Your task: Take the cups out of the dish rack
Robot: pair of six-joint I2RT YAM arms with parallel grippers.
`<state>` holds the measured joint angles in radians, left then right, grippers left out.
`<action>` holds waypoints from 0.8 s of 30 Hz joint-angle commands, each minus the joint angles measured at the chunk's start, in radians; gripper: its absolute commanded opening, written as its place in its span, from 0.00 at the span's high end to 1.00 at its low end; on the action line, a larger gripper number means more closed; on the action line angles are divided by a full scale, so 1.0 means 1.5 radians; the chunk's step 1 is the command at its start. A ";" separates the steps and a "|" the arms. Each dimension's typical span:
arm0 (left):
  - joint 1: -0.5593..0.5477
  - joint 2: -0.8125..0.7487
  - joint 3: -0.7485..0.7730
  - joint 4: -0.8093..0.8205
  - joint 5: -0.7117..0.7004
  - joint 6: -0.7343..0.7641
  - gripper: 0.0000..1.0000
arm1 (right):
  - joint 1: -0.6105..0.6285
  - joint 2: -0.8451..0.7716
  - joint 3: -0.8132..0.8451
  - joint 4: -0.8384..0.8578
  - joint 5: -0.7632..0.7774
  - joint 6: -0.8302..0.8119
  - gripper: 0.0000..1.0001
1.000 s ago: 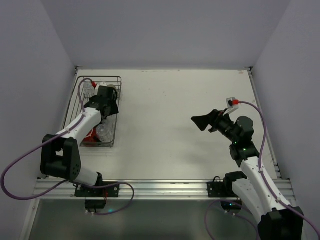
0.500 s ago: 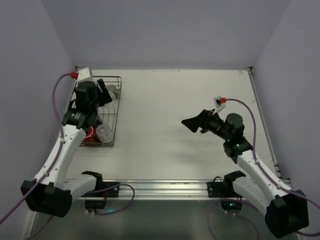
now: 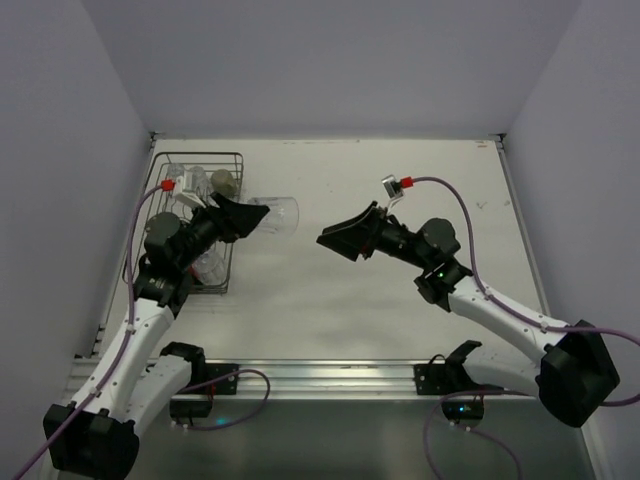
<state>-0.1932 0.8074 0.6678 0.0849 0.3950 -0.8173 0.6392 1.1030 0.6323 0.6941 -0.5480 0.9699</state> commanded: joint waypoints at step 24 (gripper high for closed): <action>-0.085 0.009 -0.016 0.133 0.096 -0.052 0.06 | 0.017 0.127 0.064 0.159 0.022 0.050 1.00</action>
<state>-0.3157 0.8463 0.5442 0.4393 0.5915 -1.0248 0.6853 1.3277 0.7498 0.9203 -0.5694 1.0954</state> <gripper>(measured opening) 0.894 0.082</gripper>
